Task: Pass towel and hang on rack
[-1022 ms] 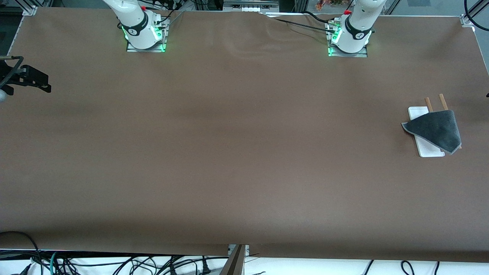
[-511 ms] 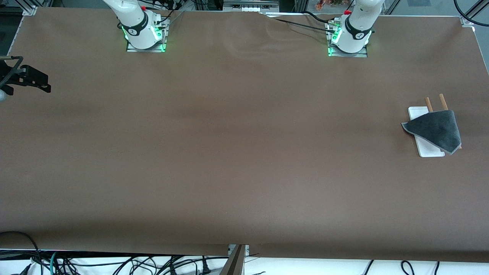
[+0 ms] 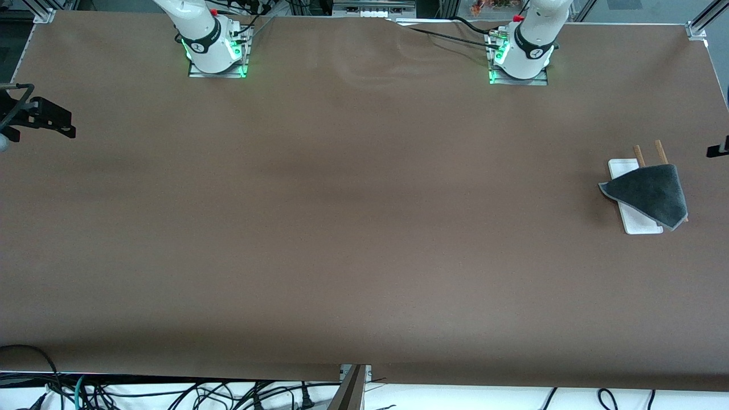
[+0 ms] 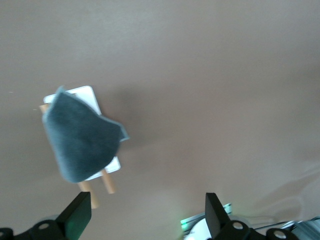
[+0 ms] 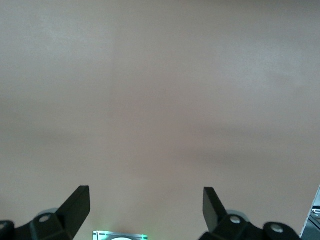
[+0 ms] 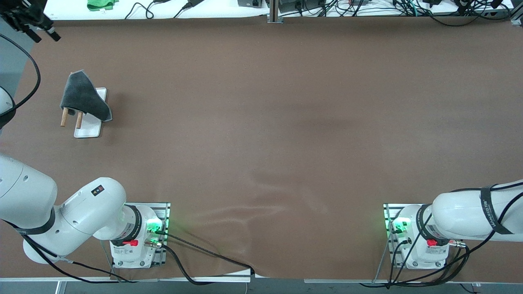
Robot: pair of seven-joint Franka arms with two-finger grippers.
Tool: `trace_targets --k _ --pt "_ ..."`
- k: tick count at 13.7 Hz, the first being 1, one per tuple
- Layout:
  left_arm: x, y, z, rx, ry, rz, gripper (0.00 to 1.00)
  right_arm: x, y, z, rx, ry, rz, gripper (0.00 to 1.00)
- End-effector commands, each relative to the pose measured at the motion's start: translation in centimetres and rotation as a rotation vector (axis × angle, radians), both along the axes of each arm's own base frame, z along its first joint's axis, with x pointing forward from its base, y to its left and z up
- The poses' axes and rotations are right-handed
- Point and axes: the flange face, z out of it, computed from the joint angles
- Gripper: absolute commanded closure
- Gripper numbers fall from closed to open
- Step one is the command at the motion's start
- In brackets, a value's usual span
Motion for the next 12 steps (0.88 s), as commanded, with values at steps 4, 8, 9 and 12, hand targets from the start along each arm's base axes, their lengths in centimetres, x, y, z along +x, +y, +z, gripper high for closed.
trace_targets --k 4,8,9,12 --pt "1.0 -5.8 0.8 0.053 0.024 -0.010 0.00 -0.2 -0.2 0.4 0.018 -0.007 0.006 0.00" --pt "1.3 -12.3 3.4 0.060 -0.015 -0.088 0.00 -0.2 -0.2 0.4 0.017 -0.010 0.004 0.00" --pt "0.9 -13.9 4.1 0.089 -0.013 -0.070 0.00 -0.2 -0.2 0.4 0.019 -0.011 0.005 0.00" --pt "-1.9 -17.6 6.7 0.132 -0.015 -0.045 0.00 -0.1 -0.3 0.4 0.019 -0.011 0.003 0.00"
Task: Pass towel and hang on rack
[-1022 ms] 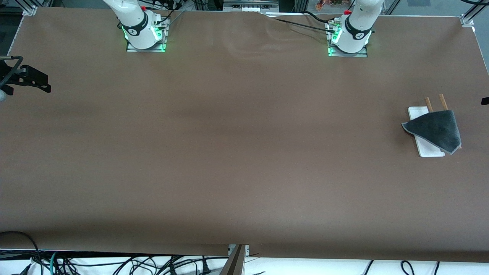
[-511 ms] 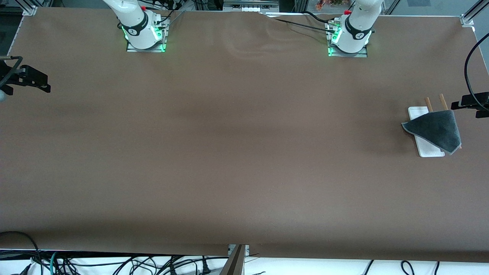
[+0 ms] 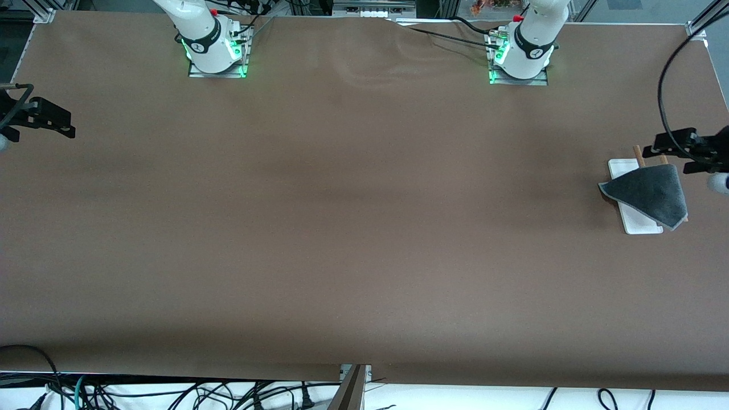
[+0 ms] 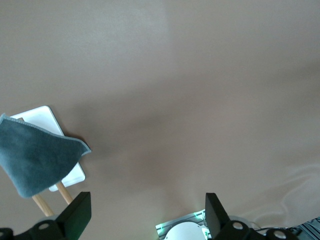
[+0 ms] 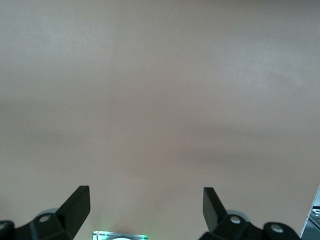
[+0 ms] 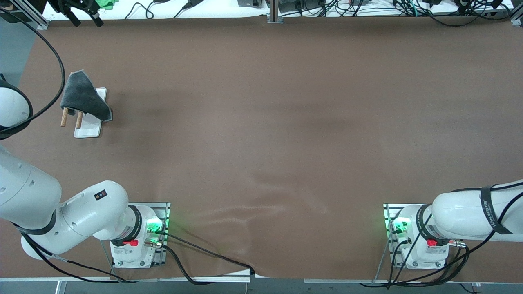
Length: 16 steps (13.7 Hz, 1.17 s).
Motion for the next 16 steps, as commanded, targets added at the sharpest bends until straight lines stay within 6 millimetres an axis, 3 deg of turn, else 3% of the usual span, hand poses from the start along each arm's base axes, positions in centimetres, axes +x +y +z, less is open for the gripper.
trace_targets --k 1,4,8,11,14,16 --pt "-4.0 -2.5 2.5 0.033 0.004 0.033 0.00 0.0 -0.4 0.2 0.019 -0.007 0.002 0.00" --pt "-7.5 -4.9 3.9 0.037 -0.003 0.064 0.00 0.1 -0.1 0.1 0.026 -0.007 0.005 0.00" --pt "-10.2 -7.3 1.9 0.099 0.016 0.214 0.00 0.0 -0.2 0.1 0.030 -0.008 0.001 0.00" --pt "-9.2 -8.3 1.5 0.169 -0.030 0.377 0.00 0.0 -0.2 0.1 0.030 -0.008 0.001 0.00" --pt "-6.4 -6.1 0.5 0.180 -0.079 0.398 0.00 0.1 -0.2 0.1 0.031 -0.008 0.001 0.00" --pt "-5.8 -5.9 0.2 0.171 -0.091 0.373 0.00 0.1 -0.1 0.1 0.032 -0.009 0.003 0.00"
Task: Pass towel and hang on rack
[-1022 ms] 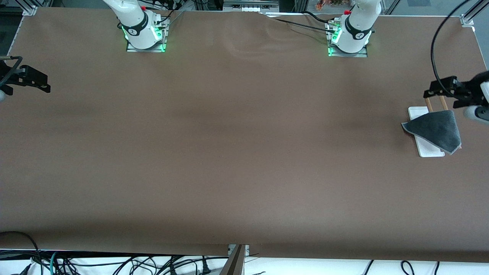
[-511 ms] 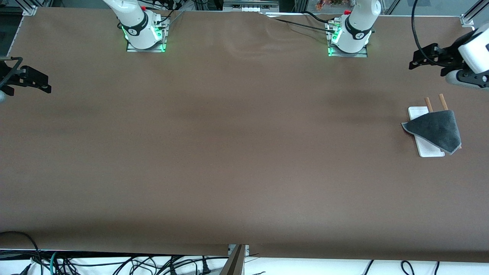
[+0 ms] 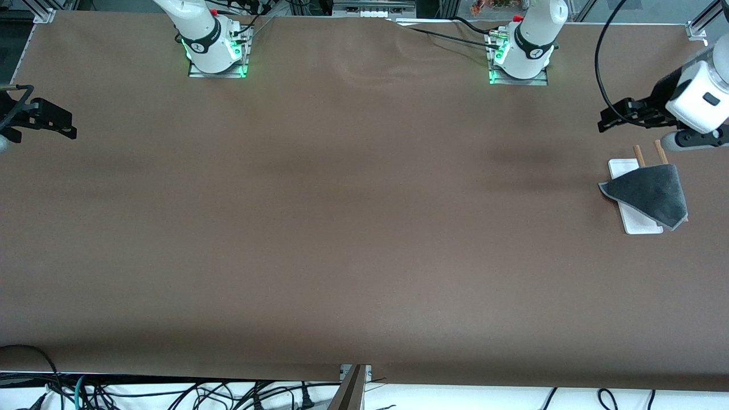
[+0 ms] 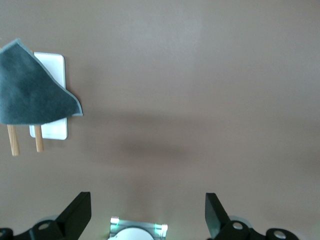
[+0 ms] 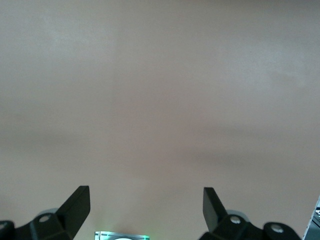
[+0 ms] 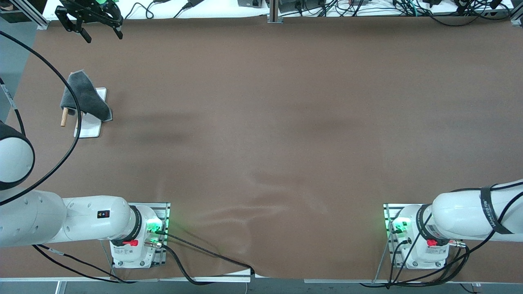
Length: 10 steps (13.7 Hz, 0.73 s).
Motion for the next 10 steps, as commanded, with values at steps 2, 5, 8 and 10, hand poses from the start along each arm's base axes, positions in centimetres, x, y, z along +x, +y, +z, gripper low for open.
trace_targets --k 2,5,8,10 --pt "0.54 -0.12 0.53 0.014 -0.025 -0.014 0.00 -0.03 -0.14 0.28 0.023 -0.011 0.002 0.00" --pt "0.39 -0.17 0.74 0.012 -0.031 -0.015 0.00 -0.02 -0.05 0.28 0.023 -0.011 0.004 0.00" --pt "0.71 -0.24 1.08 0.005 -0.061 -0.023 0.00 -0.03 -0.06 0.28 0.037 -0.011 0.004 0.00" --pt "0.71 -0.23 1.01 0.004 -0.059 -0.026 0.00 -0.02 -0.03 0.27 0.040 -0.011 0.005 0.00"
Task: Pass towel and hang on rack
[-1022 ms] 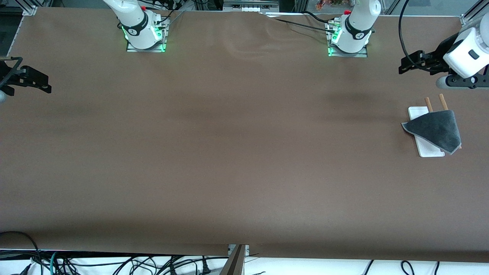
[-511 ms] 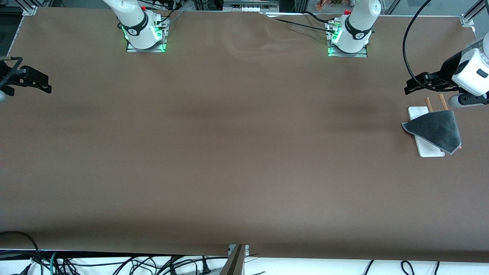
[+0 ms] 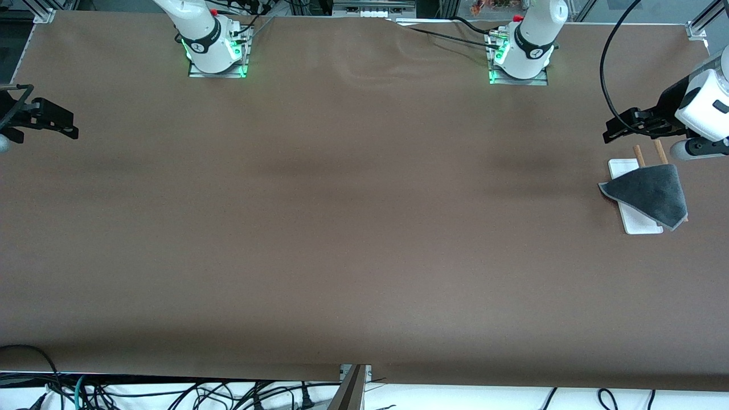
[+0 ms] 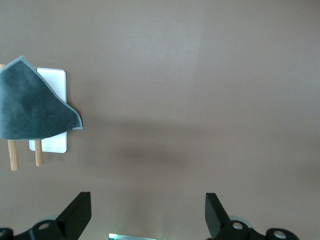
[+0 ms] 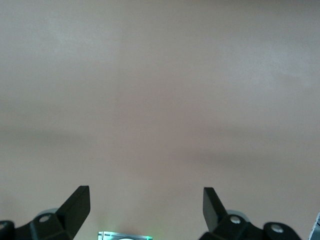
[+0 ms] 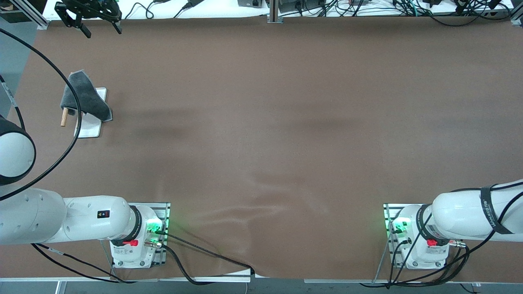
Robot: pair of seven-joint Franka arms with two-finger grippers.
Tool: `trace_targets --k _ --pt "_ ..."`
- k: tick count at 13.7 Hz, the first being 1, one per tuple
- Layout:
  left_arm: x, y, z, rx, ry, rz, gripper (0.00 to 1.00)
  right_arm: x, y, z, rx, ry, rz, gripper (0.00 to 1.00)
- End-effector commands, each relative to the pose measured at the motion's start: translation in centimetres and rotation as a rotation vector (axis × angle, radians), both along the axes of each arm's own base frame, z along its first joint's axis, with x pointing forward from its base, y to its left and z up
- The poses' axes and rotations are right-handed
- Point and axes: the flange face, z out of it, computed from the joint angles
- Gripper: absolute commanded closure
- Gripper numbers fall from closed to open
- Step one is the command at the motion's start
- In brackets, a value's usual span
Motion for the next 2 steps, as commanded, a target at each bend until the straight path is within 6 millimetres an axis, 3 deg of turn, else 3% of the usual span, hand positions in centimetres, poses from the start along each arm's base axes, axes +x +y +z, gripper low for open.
trace_targets --k 1,2 --pt "-0.07 -0.10 0.68 0.006 -0.018 -0.020 0.00 -0.04 -0.23 0.28 0.022 -0.010 0.004 0.00" --pt "-0.08 -0.12 0.61 0.005 -0.017 -0.019 0.00 -0.04 -0.31 0.28 0.022 -0.010 0.002 0.00"
